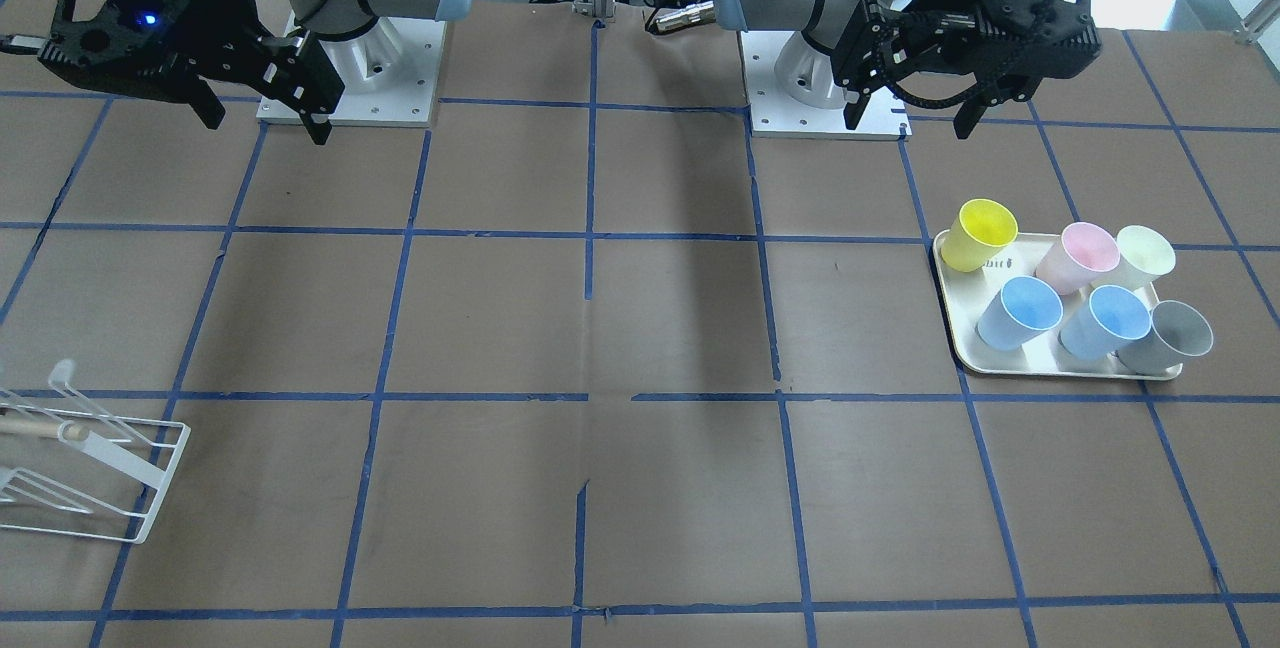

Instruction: Transfer IKEA cup to right arm and place on rack

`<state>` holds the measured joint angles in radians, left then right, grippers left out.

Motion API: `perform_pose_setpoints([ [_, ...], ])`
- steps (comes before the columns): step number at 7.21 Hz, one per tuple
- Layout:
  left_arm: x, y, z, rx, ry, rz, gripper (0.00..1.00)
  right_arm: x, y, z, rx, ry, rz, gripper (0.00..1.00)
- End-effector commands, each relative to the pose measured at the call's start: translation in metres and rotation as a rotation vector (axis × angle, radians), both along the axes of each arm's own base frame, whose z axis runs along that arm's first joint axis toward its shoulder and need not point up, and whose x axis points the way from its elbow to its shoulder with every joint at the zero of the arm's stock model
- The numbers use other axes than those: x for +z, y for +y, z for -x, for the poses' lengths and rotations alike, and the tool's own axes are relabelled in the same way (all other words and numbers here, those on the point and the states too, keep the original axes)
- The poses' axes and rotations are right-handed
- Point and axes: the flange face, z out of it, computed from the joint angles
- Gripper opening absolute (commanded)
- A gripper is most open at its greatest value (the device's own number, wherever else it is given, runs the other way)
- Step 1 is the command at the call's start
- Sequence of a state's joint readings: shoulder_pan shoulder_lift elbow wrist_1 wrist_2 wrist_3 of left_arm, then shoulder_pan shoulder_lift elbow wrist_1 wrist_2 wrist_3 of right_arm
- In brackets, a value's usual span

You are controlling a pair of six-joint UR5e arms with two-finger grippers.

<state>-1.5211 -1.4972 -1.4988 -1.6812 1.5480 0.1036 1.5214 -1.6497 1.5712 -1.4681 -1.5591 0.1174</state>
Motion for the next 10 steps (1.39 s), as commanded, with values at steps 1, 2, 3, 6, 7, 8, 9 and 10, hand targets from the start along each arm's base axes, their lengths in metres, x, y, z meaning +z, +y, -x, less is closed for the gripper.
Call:
perform_pose_setpoints([
  [1,-0.001,0.001,0.000,-0.001,-0.001,-0.001,1.00,0.006,-0.004,0.000,0.001,-0.001,0.045,1.00],
  [2,0.000,0.001,0.000,0.000,0.000,0.000,1.00,0.005,-0.007,0.000,0.001,0.000,0.050,1.00],
  [3,-0.001,0.000,0.000,-0.001,-0.001,0.000,1.00,0.007,-0.005,0.001,0.001,0.007,0.058,1.00],
  [6,-0.002,0.001,-0.001,-0.004,-0.003,-0.004,1.00,0.010,-0.006,0.001,0.000,0.001,0.069,1.00],
  [7,-0.004,0.003,-0.006,-0.005,-0.015,-0.008,1.00,0.010,-0.011,0.000,0.000,-0.002,0.093,1.00],
  [8,-0.014,0.000,-0.033,-0.033,-0.014,-0.032,1.00,0.004,-0.015,0.000,-0.002,-0.006,0.098,1.00],
  [9,-0.040,-0.003,-0.108,-0.049,0.005,-0.072,1.00,0.005,-0.014,0.001,-0.002,-0.002,0.099,1.00],
  [10,-0.059,0.005,-0.187,-0.039,0.032,-0.094,1.00,0.007,-0.013,0.001,-0.002,0.004,0.101,1.00],
])
